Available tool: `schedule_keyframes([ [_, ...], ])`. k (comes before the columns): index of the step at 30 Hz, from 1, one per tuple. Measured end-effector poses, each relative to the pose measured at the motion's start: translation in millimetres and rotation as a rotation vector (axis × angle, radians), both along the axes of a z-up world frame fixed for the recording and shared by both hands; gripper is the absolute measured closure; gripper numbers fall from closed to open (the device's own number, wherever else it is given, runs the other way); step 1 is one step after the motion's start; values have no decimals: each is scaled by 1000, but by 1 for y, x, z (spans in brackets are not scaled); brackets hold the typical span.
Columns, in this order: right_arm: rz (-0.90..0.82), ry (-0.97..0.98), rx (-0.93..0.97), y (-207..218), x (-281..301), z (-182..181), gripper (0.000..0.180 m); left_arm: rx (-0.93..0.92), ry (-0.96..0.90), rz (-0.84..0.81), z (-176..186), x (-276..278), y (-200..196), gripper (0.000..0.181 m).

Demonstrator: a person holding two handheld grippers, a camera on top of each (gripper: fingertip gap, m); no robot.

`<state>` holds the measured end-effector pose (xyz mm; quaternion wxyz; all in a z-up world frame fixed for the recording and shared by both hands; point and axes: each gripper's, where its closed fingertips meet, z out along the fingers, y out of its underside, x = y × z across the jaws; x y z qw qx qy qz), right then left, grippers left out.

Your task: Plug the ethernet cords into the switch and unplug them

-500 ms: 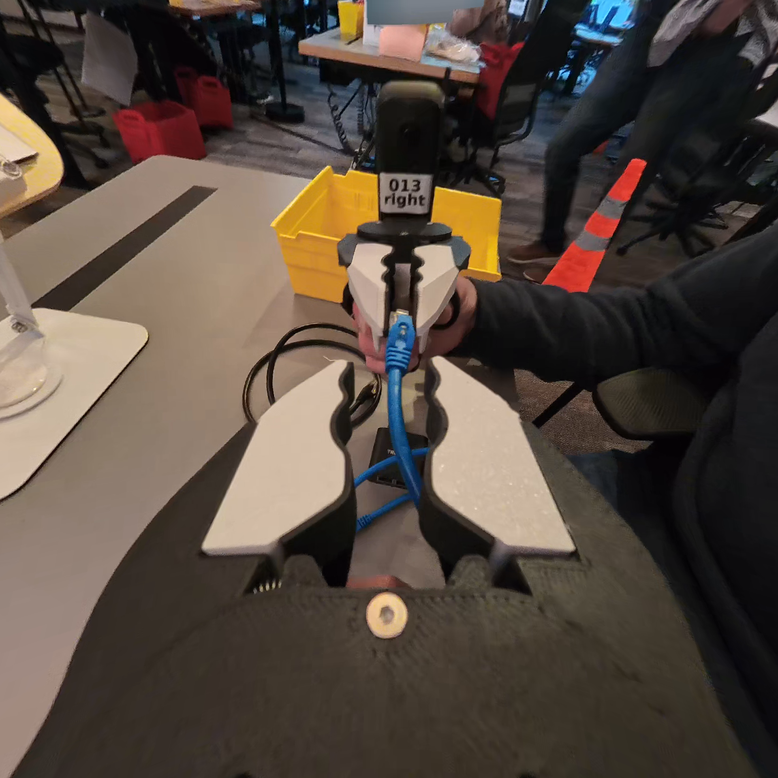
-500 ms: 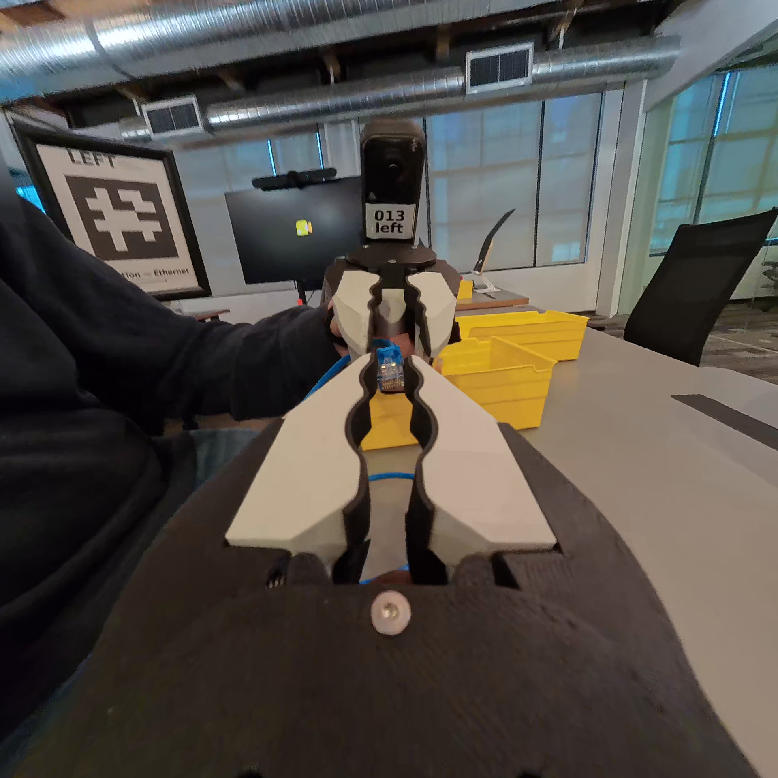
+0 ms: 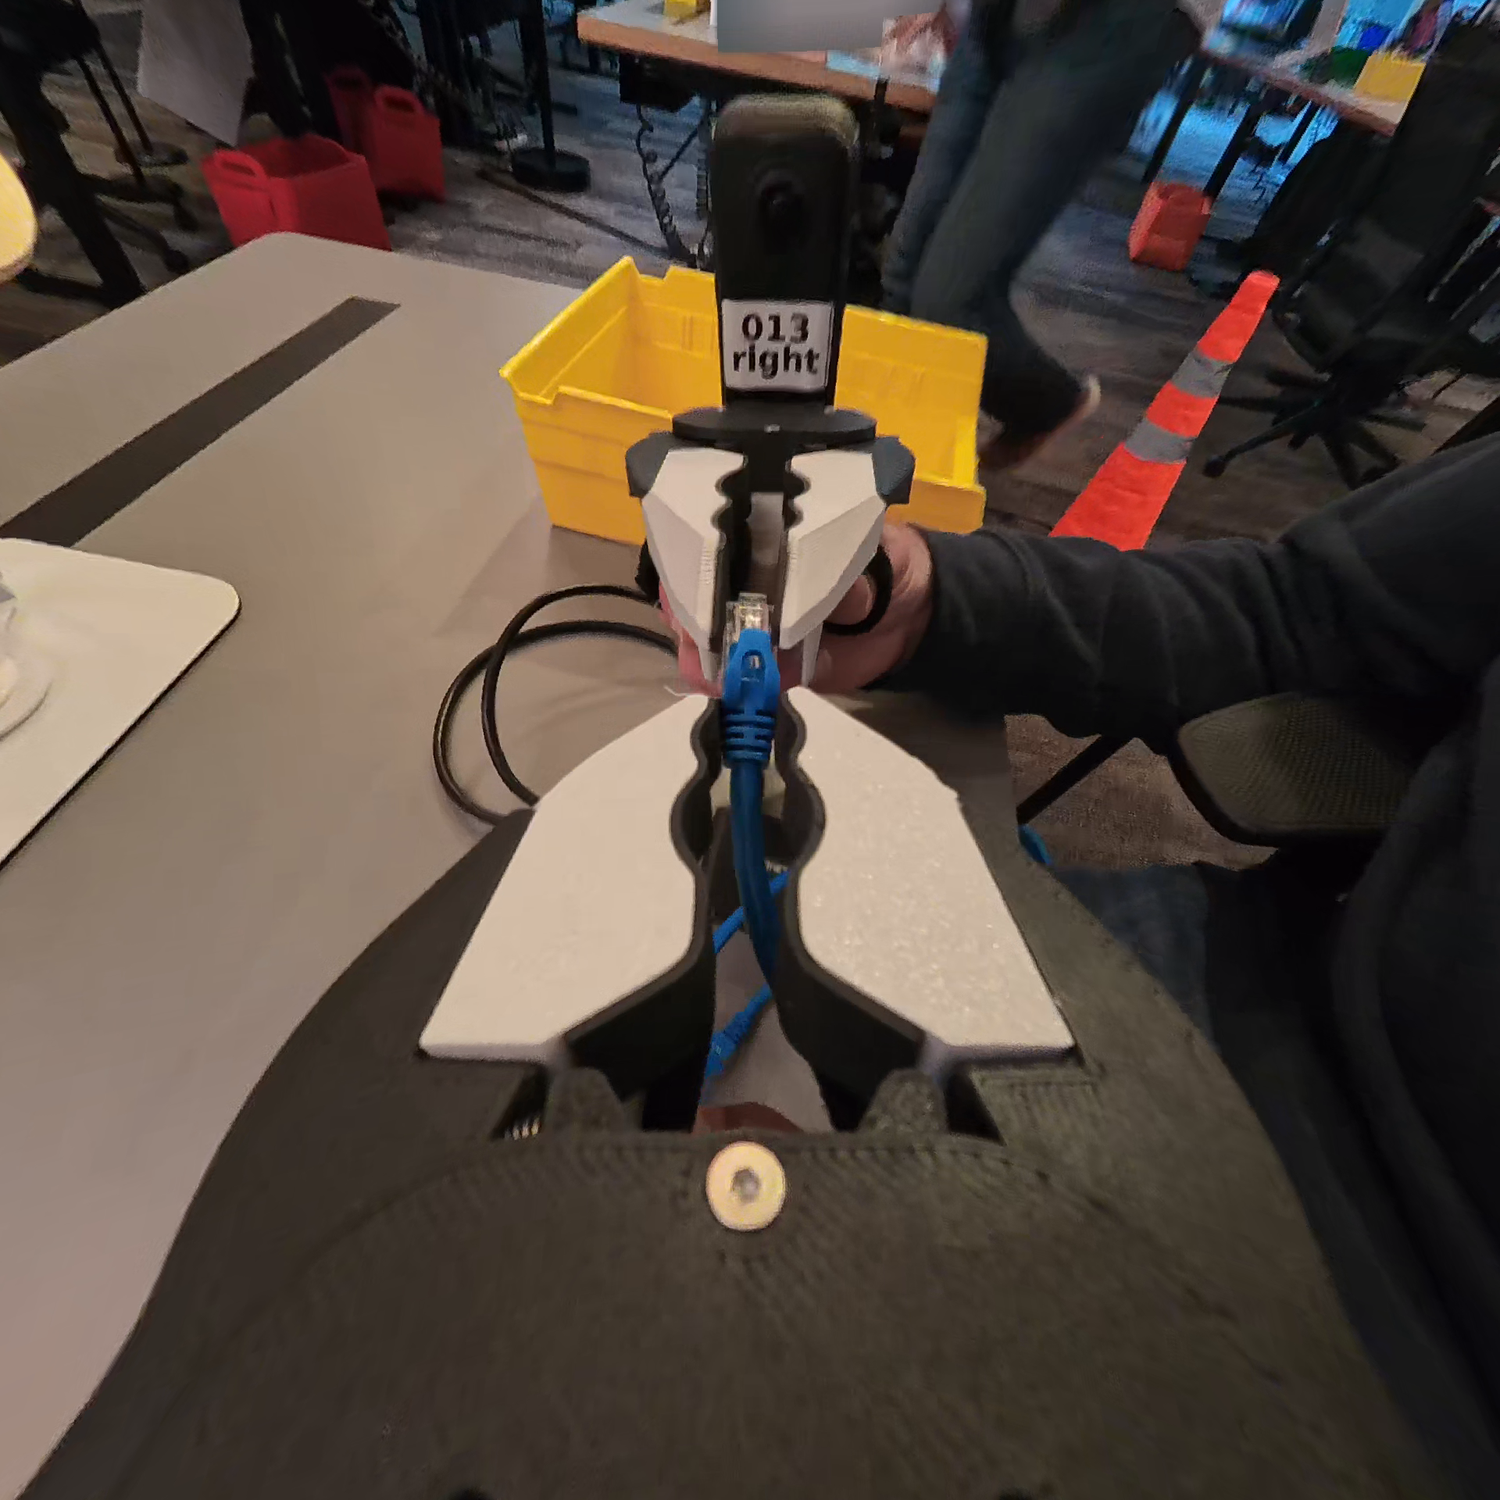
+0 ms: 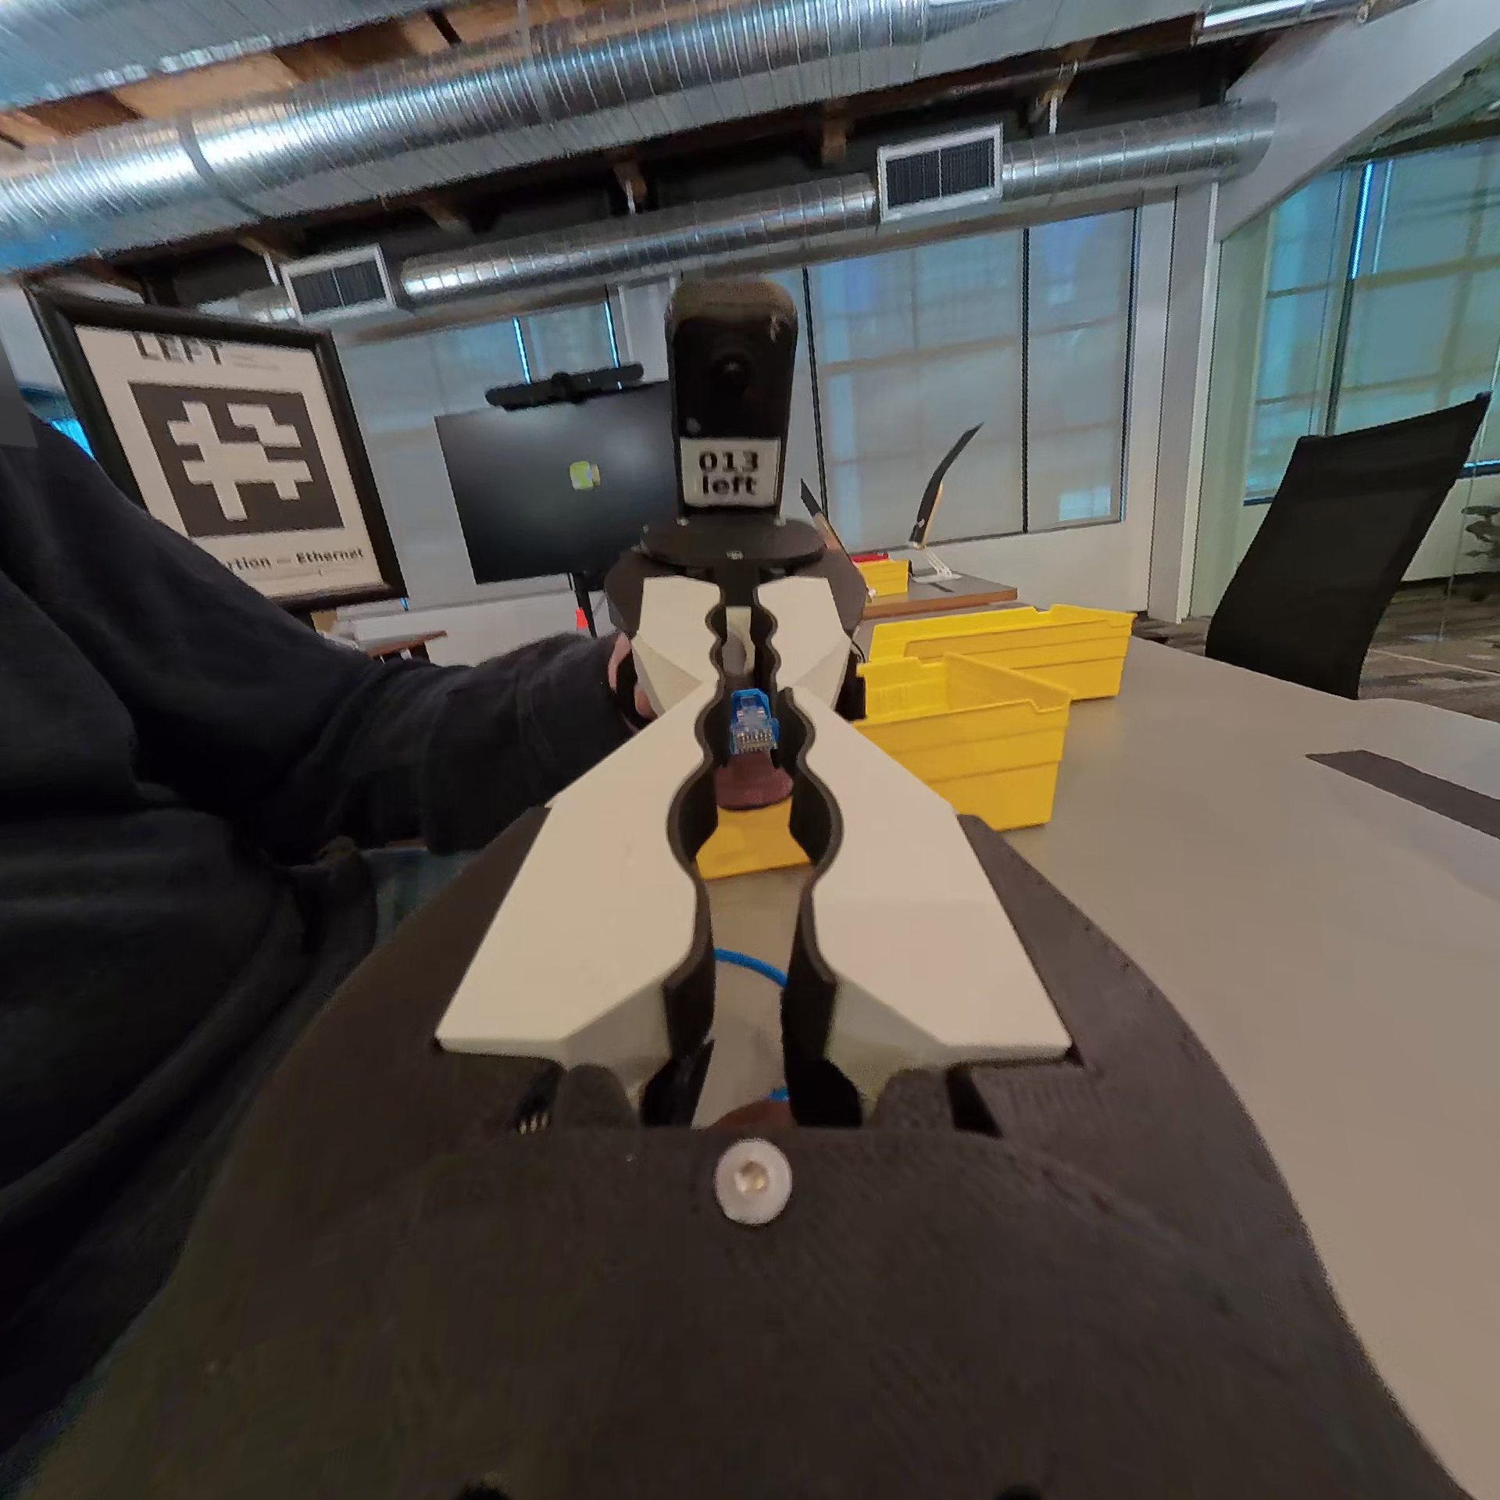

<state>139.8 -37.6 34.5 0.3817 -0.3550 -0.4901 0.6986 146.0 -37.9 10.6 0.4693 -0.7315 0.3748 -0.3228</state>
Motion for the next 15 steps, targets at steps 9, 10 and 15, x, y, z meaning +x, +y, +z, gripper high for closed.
schedule_keyframes([
  [9, 23, -249, 307, -12, -1, -25, 169, -73, 289, -69, -12, -3, -10, 169],
  [10, 33, -259, 317, -13, -1, -25, 169, -74, 299, -77, -11, -2, -11, 169],
  [15, 10, -181, 271, -11, 0, -11, 169, -35, 272, -76, 4, -4, -8, 161],
])
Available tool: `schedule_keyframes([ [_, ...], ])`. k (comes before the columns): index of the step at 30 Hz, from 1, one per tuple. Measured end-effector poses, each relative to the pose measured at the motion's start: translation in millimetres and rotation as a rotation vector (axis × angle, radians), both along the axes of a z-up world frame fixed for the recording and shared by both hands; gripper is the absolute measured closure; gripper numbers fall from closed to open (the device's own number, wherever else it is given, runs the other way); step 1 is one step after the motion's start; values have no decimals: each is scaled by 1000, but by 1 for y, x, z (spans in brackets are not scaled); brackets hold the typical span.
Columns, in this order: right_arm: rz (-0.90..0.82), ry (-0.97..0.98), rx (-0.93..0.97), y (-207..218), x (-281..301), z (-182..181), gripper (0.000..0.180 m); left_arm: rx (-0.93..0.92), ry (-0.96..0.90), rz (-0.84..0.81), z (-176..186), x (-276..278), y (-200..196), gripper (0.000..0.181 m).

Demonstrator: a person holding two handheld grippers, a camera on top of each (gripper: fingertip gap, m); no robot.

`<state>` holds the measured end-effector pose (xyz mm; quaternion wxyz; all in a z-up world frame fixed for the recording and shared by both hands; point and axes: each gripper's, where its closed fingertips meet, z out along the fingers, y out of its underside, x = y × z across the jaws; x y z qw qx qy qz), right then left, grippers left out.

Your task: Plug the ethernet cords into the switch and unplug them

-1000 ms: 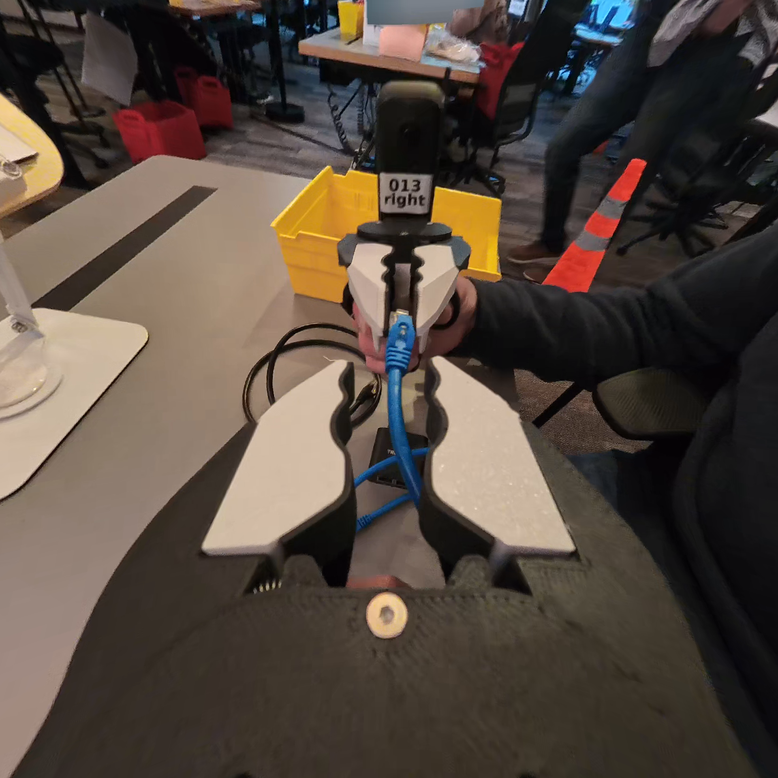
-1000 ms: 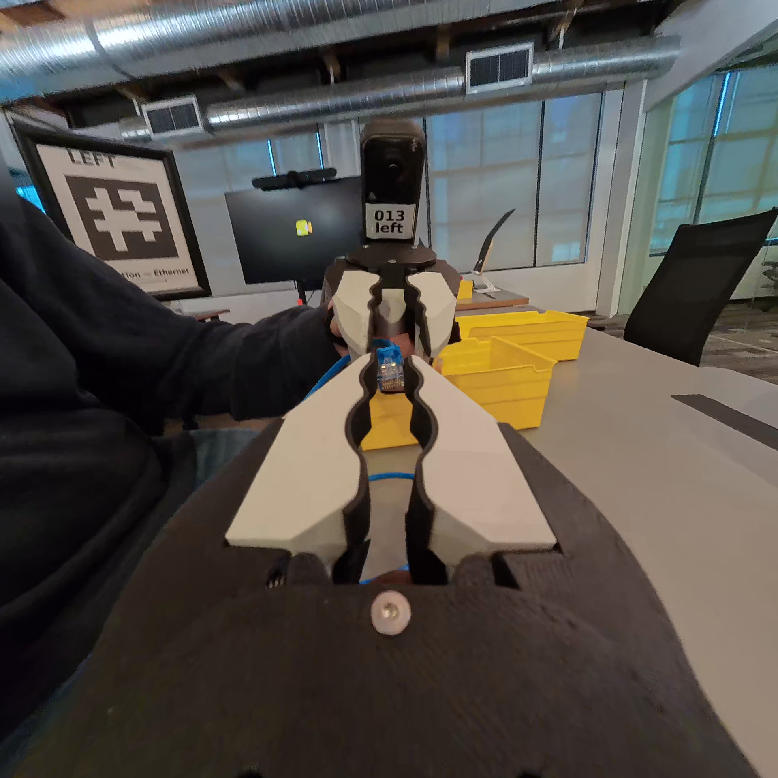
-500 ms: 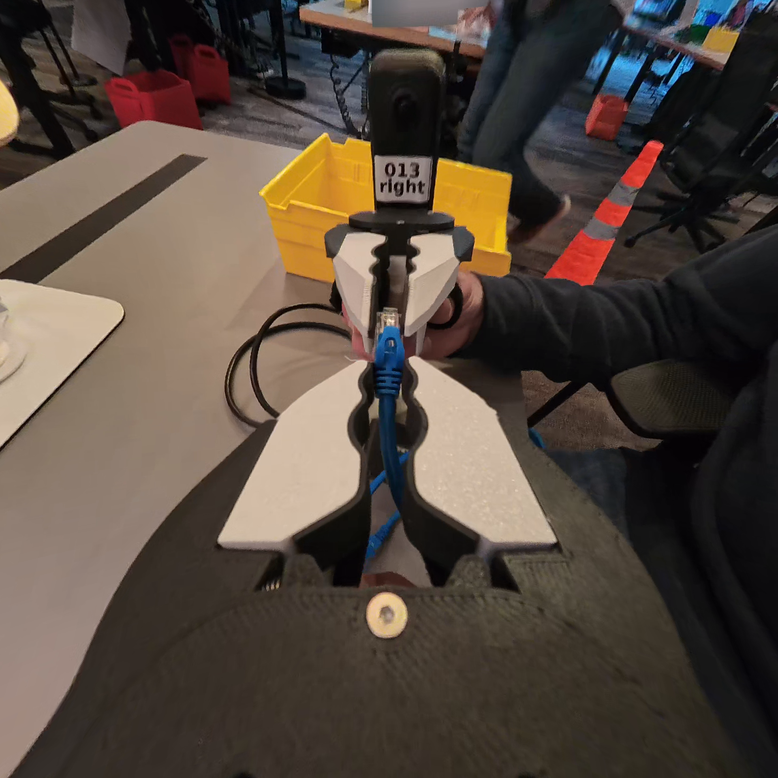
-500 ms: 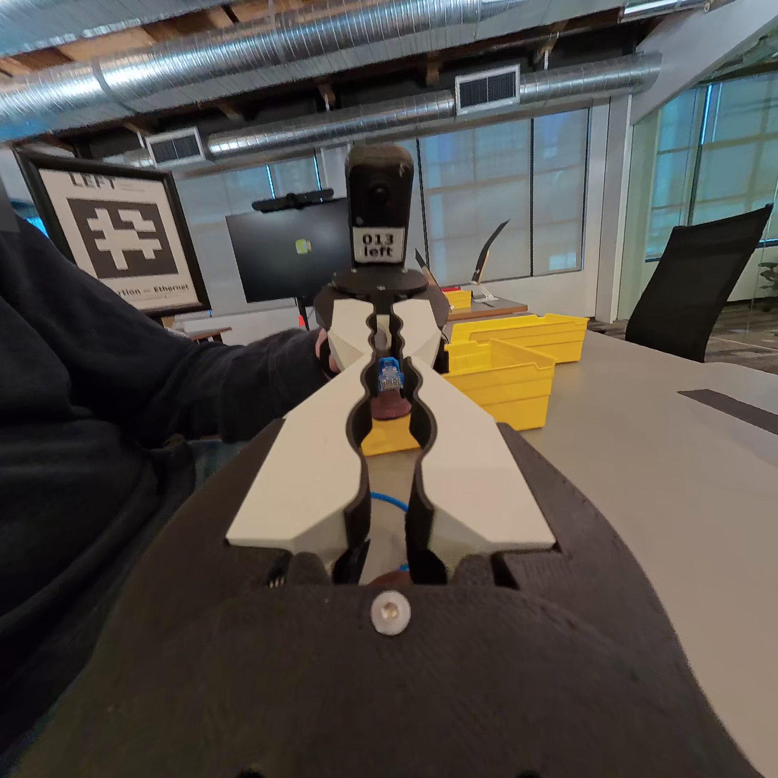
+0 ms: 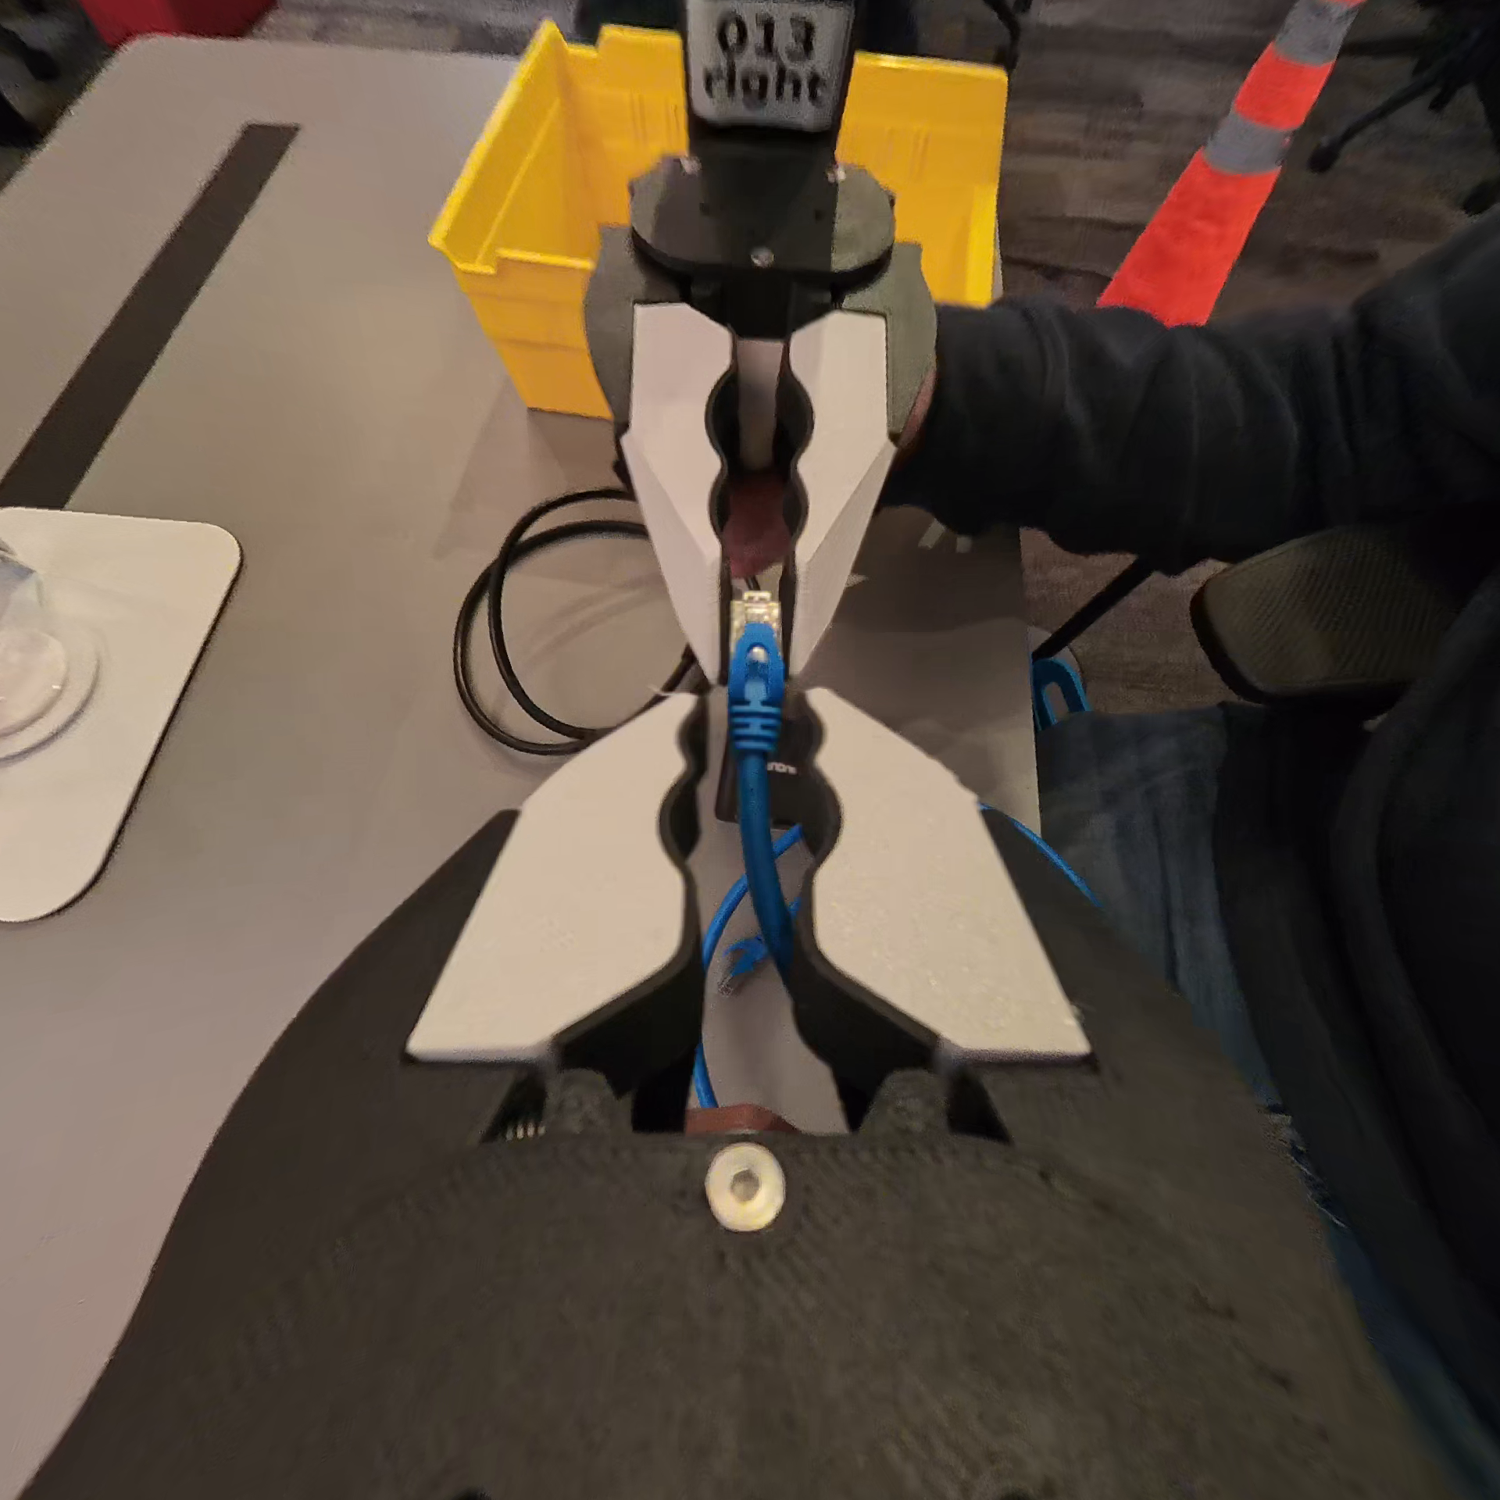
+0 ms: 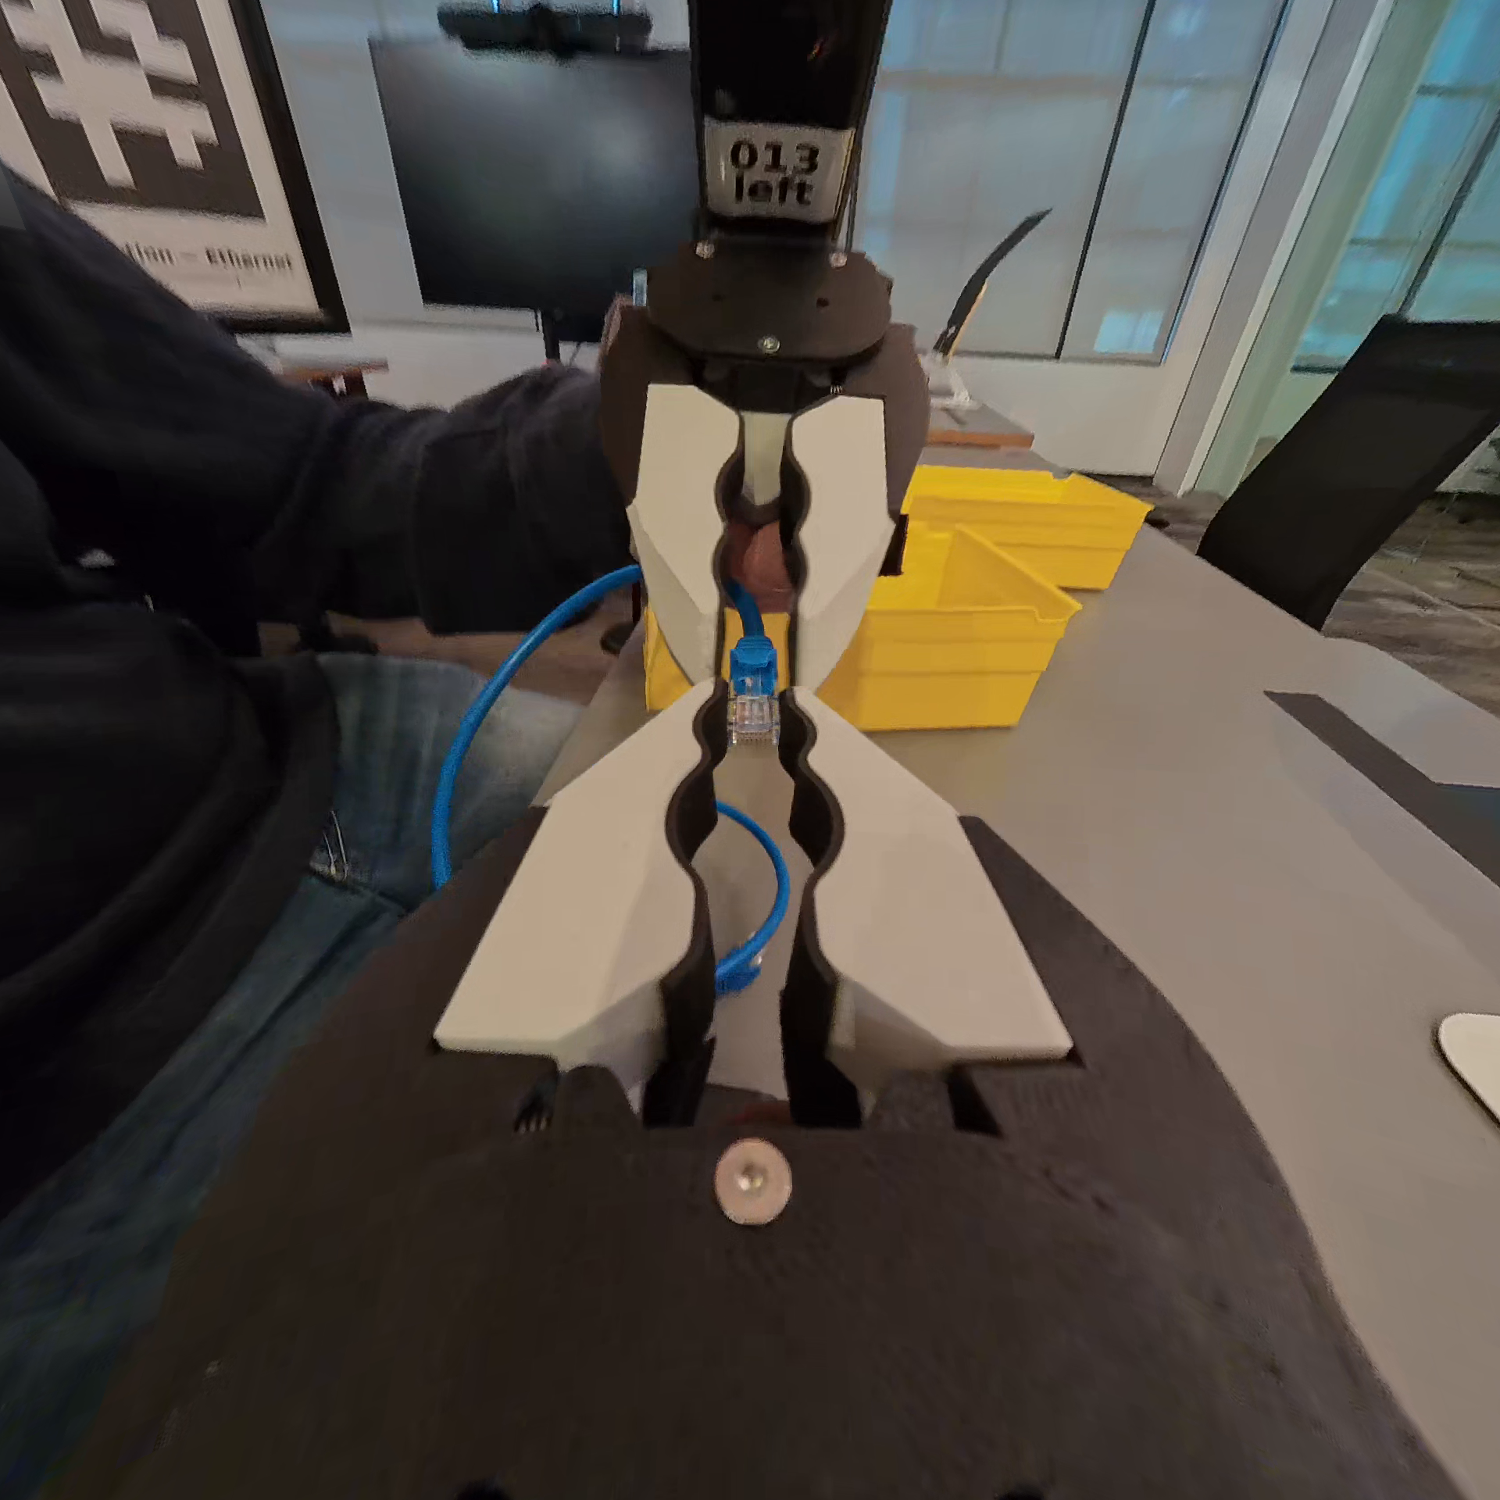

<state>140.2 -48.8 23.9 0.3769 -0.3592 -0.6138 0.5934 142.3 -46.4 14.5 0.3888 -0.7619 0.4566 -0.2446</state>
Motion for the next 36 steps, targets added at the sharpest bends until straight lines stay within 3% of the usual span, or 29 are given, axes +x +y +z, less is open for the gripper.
schedule_keyframes([
  [3, -13, 75, -81, 5, 4, 9, 169, -22, -17, -11, -1, -7, -3, 139],
  [5, -17, 95, -103, 6, 3, 9, 169, -77, 89, -36, -19, -13, -9, 118],
  [6, -16, 106, -115, 5, 3, 10, 169, -112, 166, -80, -29, -14, -17, 117],
  [9, -7, 179, -174, 8, 6, 21, 170, -114, 281, -145, -42, -8, -23, 128],
  [12, -26, 197, -205, 15, 9, 21, 170, -45, 109, -63, -23, -3, -4, 161],
  [14, -29, 194, -230, 17, 9, 17, 169, 62, -104, 0, 2, 0, 7, 171],
  [21, -21, 213, -292, 20, 9, 14, 169, 168, -496, 126, 10, 10, 15, 168],
  [26, -29, 200, -294, 22, 11, 9, 169, 244, -679, 206, 28, 2, 22, 166],
  [36, -11, 189, -302, 21, 11, 7, 169, 217, -573, 157, 14, 12, 19, 164],
])
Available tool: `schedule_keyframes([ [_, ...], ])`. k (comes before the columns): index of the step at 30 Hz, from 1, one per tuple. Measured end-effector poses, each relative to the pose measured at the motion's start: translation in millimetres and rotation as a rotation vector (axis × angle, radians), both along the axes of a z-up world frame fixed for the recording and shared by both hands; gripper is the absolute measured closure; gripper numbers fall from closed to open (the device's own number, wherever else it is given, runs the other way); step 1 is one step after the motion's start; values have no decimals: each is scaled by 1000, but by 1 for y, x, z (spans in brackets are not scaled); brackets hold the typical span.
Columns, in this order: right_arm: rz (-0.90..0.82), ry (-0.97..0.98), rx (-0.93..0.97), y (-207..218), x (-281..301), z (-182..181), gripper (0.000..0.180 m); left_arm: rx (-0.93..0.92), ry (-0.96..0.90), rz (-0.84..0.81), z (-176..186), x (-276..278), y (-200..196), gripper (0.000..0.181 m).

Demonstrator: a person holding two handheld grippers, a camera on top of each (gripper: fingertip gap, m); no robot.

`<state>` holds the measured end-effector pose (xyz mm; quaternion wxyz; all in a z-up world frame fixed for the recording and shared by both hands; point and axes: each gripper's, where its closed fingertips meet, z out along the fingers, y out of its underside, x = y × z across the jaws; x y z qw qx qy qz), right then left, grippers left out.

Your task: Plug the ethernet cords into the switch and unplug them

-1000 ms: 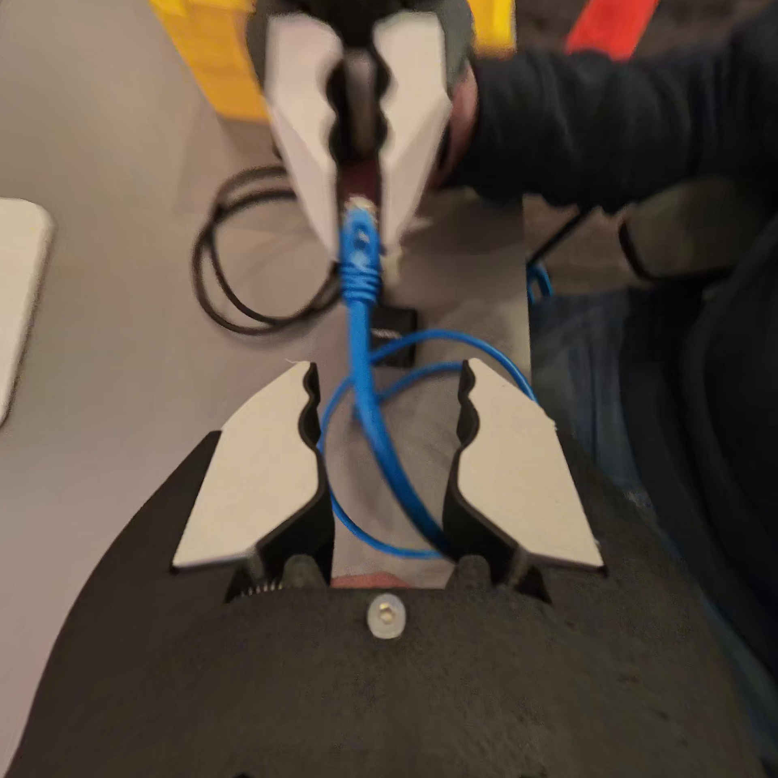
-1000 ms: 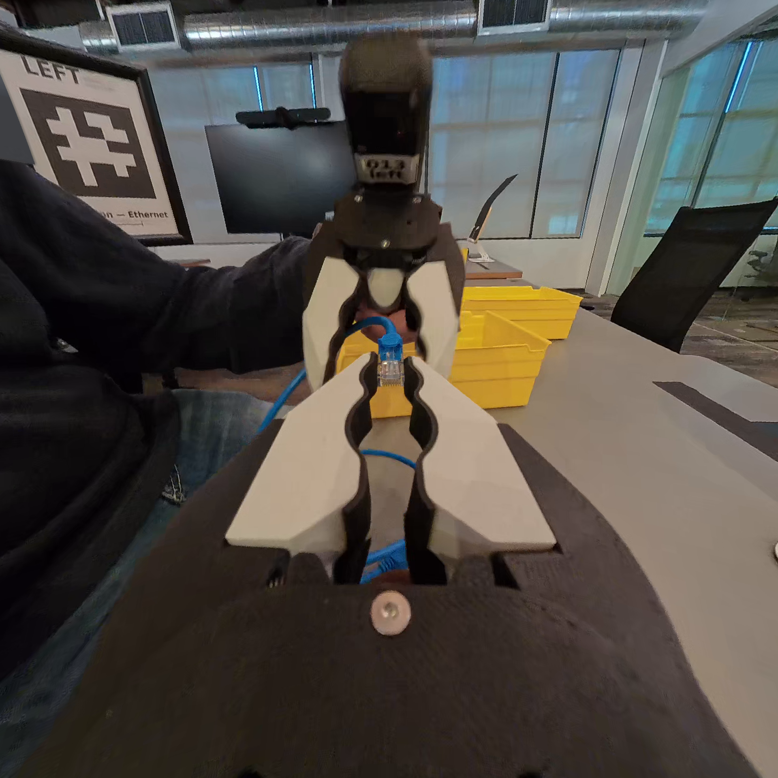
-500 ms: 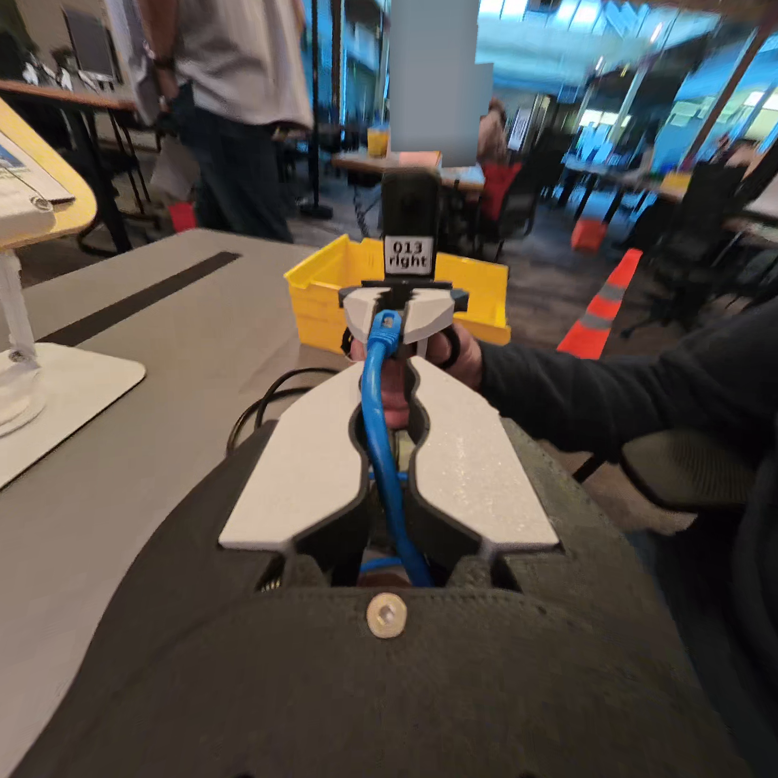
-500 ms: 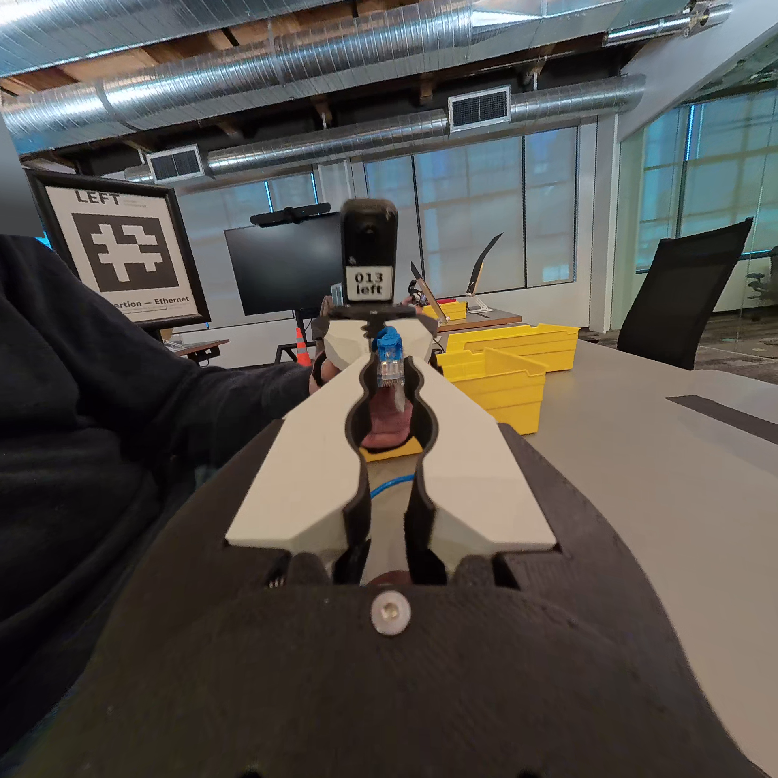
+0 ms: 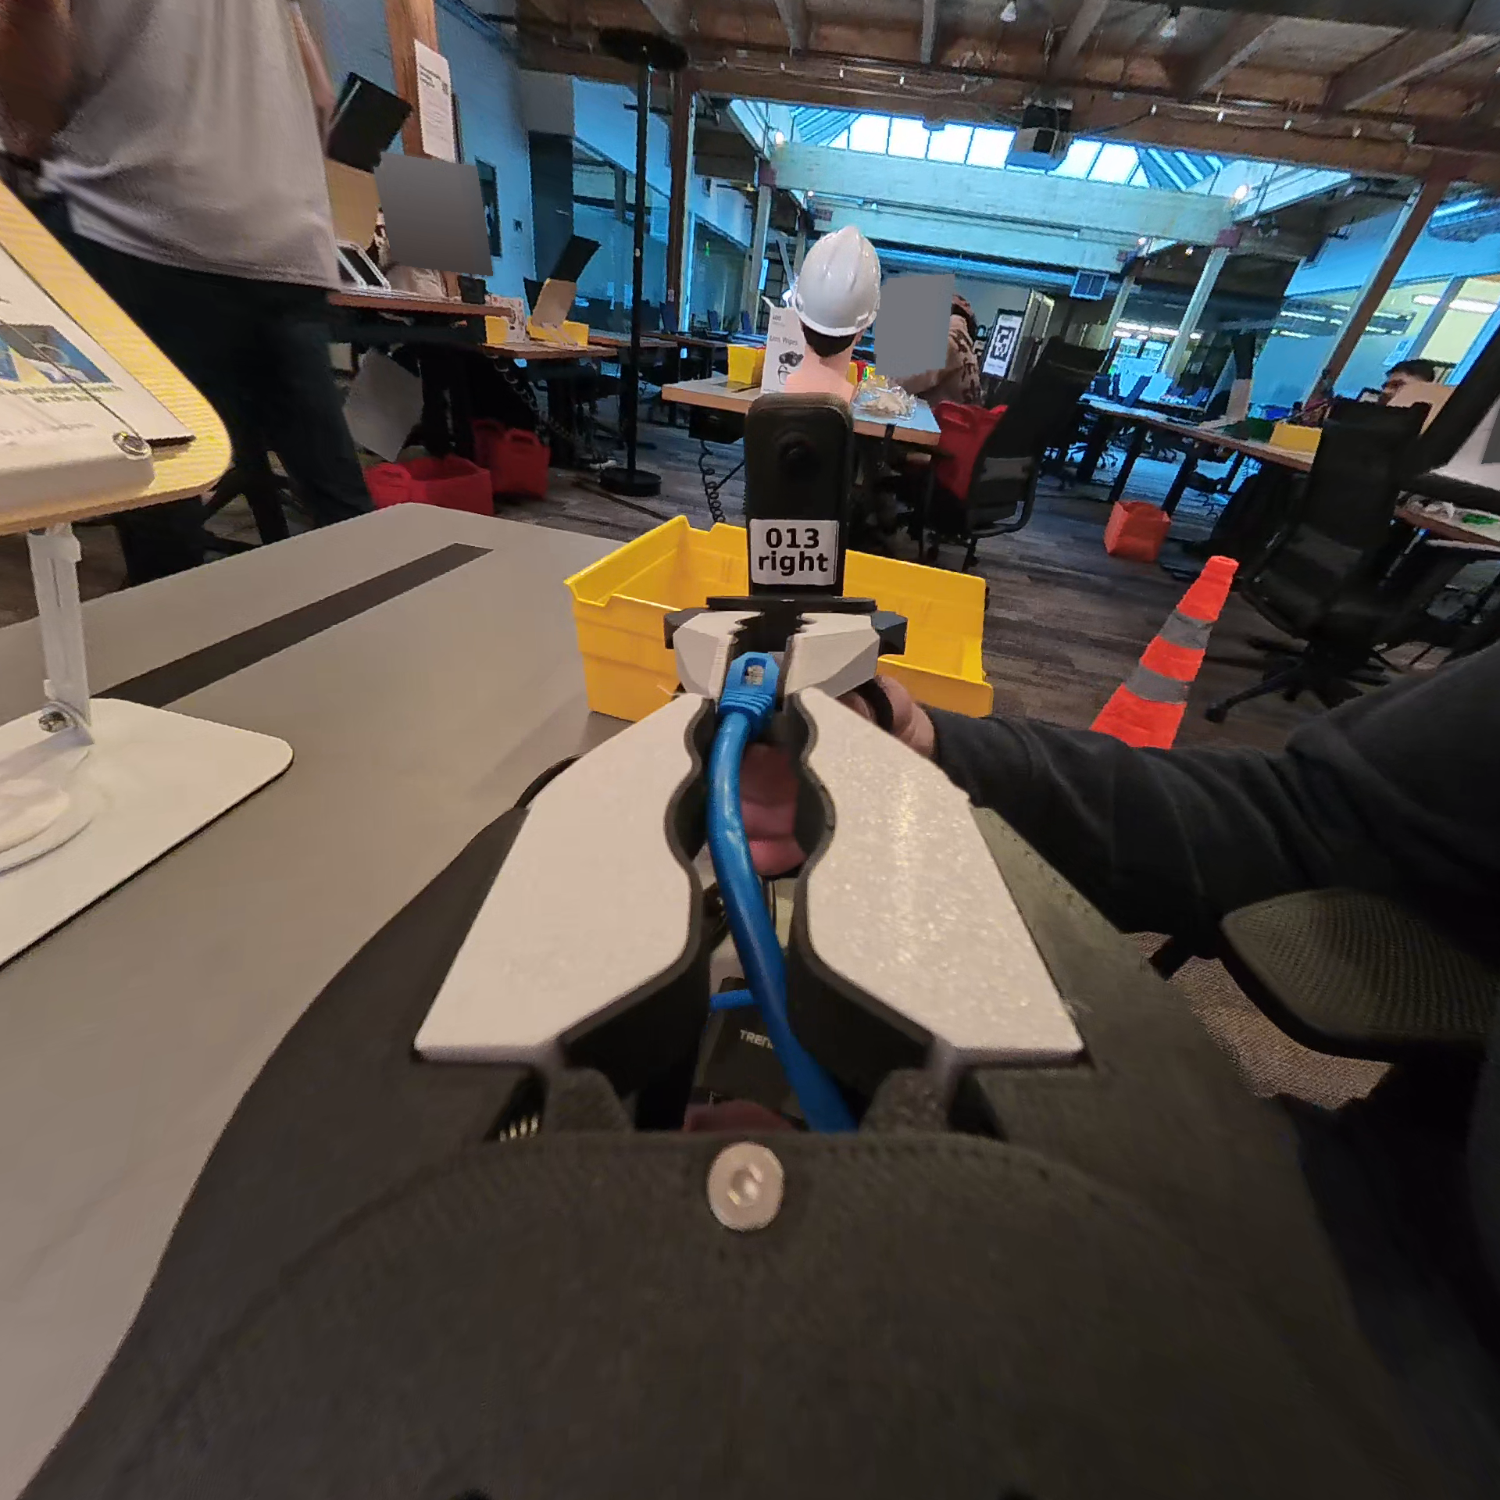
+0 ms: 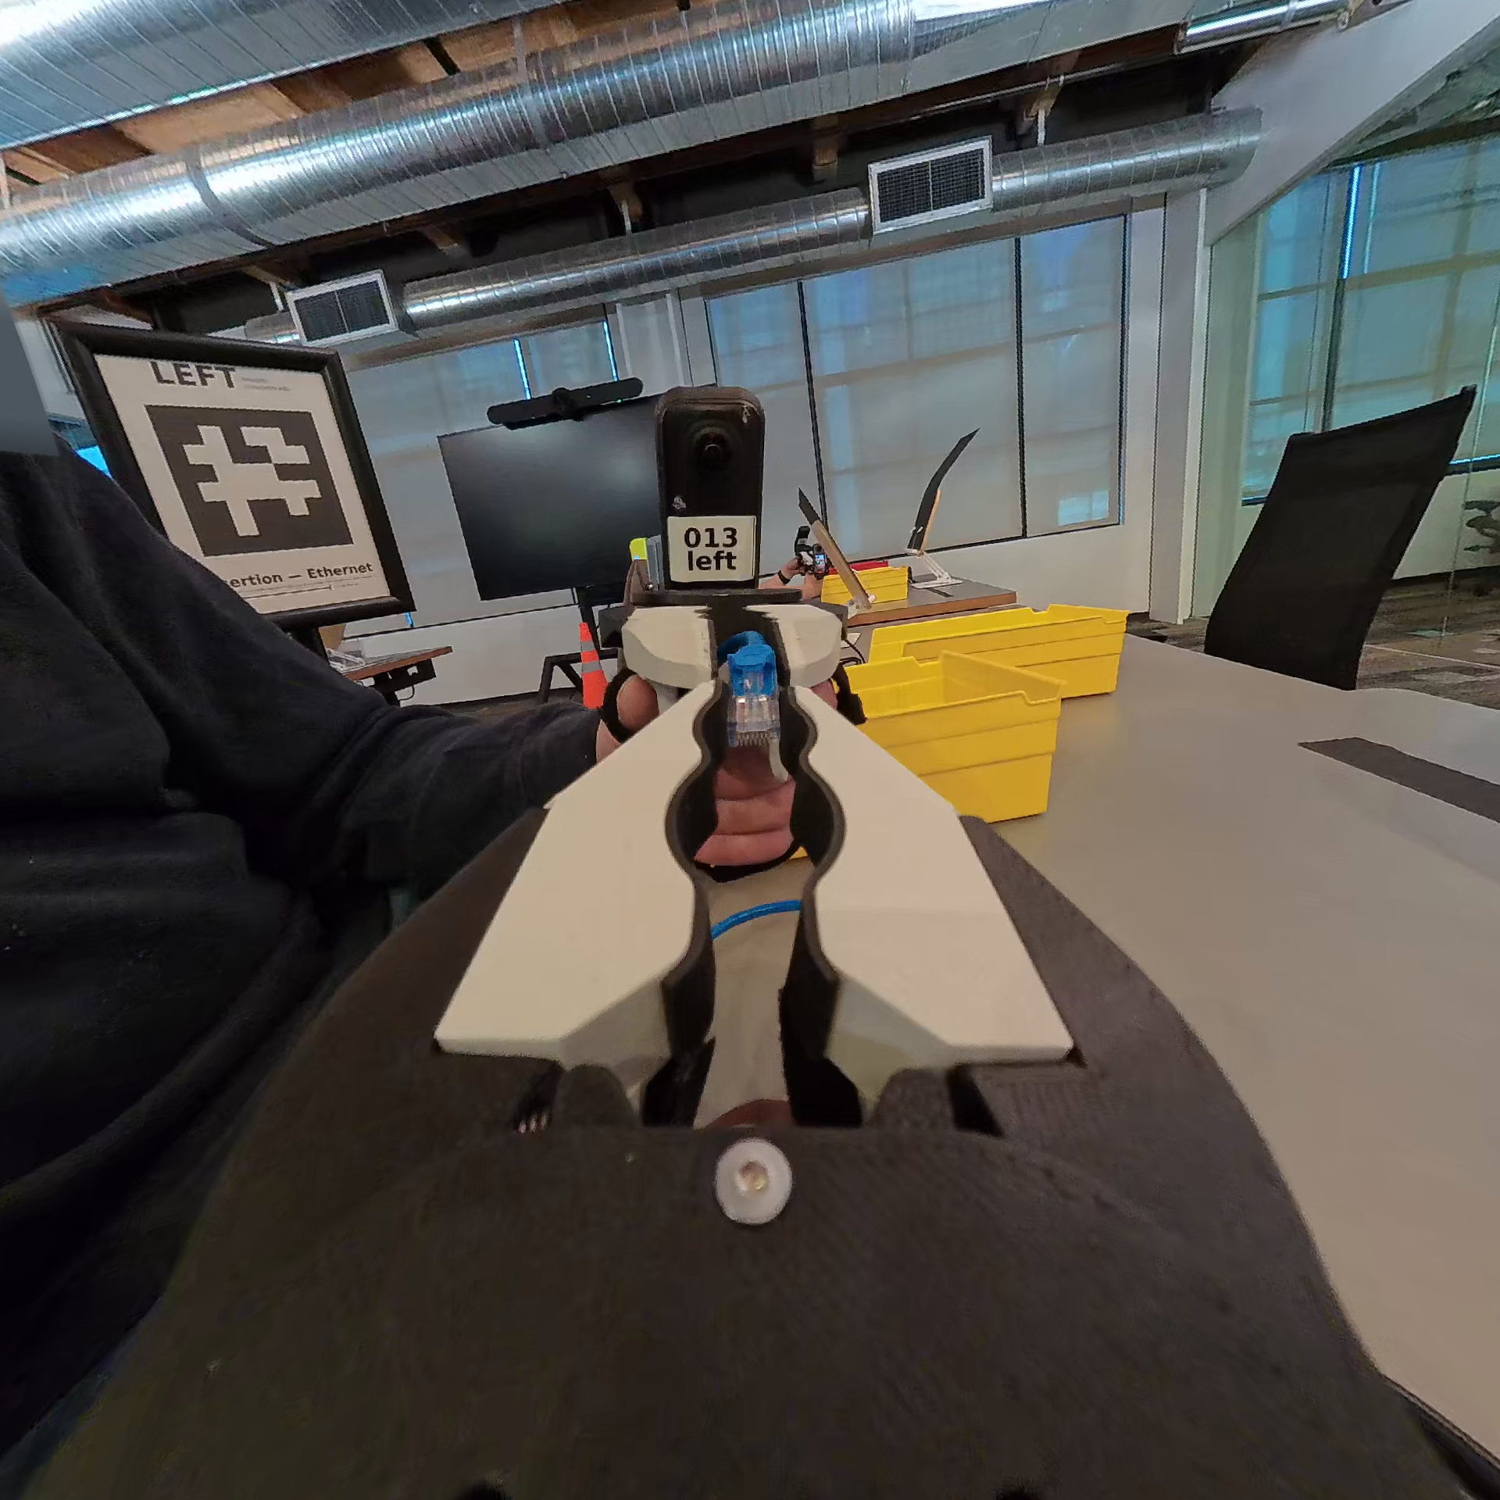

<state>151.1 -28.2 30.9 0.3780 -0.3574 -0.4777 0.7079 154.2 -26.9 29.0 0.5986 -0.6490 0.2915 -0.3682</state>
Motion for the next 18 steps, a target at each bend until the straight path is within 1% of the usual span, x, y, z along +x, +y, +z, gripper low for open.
schedule_keyframes([
  [5, 7, -34, 16, 0, 0, -3, 169, 4, 4, 2, -3, 0, 1, 166],
  [10, 72, -66, -20, -3, 1, -3, 169, 34, 25, -3, -4, 1, -2, 169],
  [18, 96, -112, -57, -1, -7, -3, 168, 28, 29, 55, -5, -7, 0, 169],
])
